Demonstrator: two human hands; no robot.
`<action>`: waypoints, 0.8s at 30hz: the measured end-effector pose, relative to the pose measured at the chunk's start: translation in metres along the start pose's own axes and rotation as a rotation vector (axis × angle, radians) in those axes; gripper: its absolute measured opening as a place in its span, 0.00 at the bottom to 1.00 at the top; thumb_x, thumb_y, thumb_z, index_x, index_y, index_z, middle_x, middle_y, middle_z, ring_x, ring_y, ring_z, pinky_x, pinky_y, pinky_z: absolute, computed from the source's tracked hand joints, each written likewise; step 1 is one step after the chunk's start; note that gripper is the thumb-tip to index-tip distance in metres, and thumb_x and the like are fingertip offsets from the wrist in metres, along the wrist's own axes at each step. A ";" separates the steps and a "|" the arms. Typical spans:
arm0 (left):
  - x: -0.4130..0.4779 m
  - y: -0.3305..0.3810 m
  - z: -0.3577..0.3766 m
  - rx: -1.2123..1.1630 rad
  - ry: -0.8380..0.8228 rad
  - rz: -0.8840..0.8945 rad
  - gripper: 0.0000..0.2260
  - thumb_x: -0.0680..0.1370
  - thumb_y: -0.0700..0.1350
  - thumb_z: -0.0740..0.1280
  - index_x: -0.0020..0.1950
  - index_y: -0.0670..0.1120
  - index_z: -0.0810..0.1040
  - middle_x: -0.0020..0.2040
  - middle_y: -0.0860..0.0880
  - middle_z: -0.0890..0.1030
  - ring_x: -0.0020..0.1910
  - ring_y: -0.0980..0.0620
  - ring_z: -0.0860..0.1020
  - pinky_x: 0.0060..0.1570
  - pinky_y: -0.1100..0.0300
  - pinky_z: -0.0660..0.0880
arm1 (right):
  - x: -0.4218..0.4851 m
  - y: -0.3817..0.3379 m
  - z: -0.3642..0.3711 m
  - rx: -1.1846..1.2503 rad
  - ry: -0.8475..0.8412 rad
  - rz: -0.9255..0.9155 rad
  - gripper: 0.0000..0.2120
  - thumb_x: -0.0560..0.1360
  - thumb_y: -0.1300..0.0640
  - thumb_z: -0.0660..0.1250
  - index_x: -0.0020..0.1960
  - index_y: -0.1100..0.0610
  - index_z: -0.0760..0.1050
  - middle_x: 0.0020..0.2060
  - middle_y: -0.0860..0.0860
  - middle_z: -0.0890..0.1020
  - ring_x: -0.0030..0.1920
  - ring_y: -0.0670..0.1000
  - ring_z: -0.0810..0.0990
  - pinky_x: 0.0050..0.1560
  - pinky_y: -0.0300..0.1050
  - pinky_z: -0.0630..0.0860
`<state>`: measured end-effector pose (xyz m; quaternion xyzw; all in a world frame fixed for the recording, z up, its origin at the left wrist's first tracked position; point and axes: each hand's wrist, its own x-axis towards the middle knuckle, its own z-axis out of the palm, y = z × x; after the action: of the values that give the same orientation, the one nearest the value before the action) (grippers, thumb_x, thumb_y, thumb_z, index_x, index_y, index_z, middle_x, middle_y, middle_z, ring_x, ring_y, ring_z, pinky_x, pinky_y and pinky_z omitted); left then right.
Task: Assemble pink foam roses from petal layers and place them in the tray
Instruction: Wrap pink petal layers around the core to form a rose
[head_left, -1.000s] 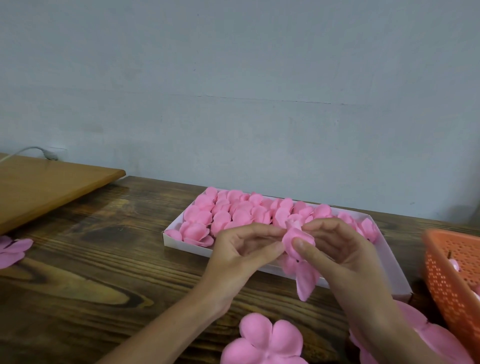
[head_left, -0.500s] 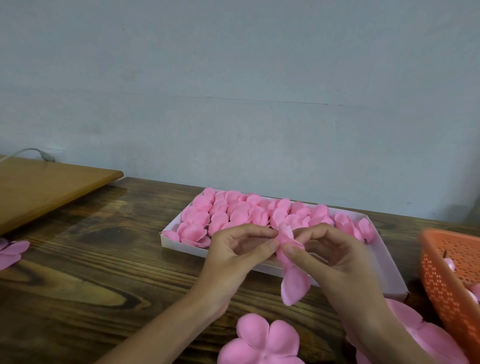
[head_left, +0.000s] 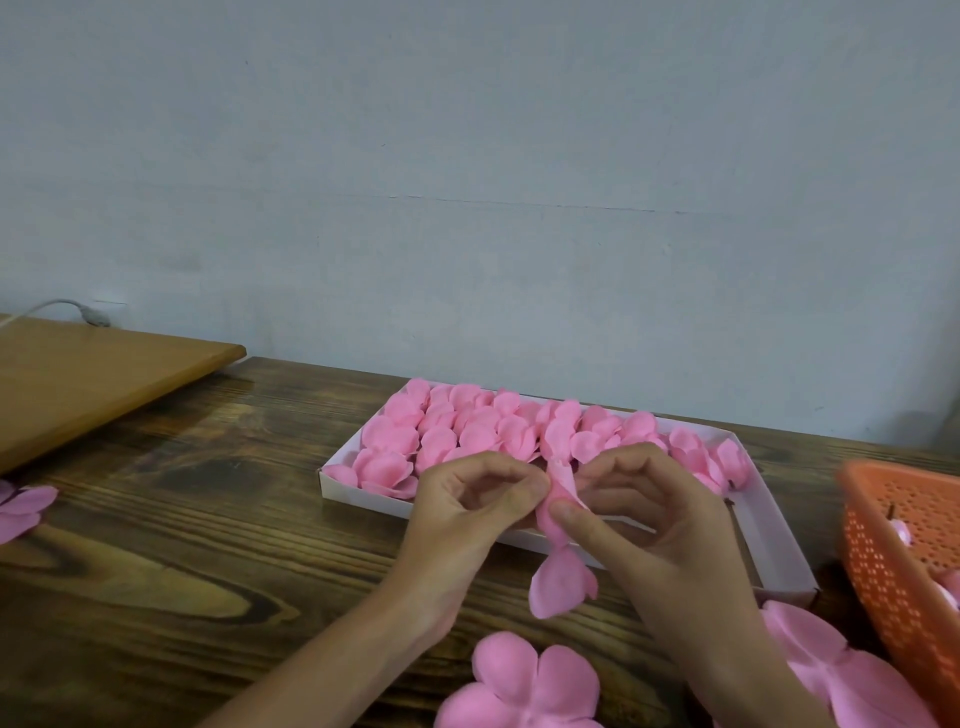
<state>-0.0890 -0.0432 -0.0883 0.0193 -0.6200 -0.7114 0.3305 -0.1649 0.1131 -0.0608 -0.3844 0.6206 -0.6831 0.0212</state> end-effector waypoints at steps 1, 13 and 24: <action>0.000 -0.001 0.000 0.004 0.006 0.001 0.09 0.71 0.52 0.77 0.45 0.48 0.89 0.44 0.46 0.87 0.45 0.52 0.86 0.45 0.61 0.81 | 0.000 0.000 0.000 -0.011 0.000 0.002 0.12 0.67 0.64 0.81 0.45 0.56 0.81 0.40 0.50 0.86 0.40 0.48 0.86 0.40 0.35 0.81; 0.001 -0.003 -0.001 0.036 0.028 0.052 0.08 0.71 0.50 0.78 0.48 0.50 0.89 0.46 0.47 0.88 0.46 0.52 0.87 0.45 0.64 0.81 | -0.002 -0.001 0.002 -0.006 0.015 0.030 0.12 0.67 0.67 0.81 0.43 0.57 0.80 0.37 0.50 0.86 0.38 0.48 0.86 0.39 0.36 0.81; -0.003 0.004 0.004 0.091 -0.030 0.158 0.10 0.77 0.41 0.75 0.53 0.54 0.90 0.50 0.48 0.89 0.50 0.50 0.88 0.50 0.63 0.82 | 0.001 0.000 -0.001 -0.012 0.039 -0.009 0.10 0.64 0.55 0.79 0.38 0.60 0.81 0.36 0.53 0.86 0.38 0.52 0.86 0.40 0.39 0.82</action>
<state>-0.0866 -0.0382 -0.0846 -0.0253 -0.6560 -0.6545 0.3751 -0.1664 0.1136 -0.0606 -0.3737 0.6234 -0.6868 0.0035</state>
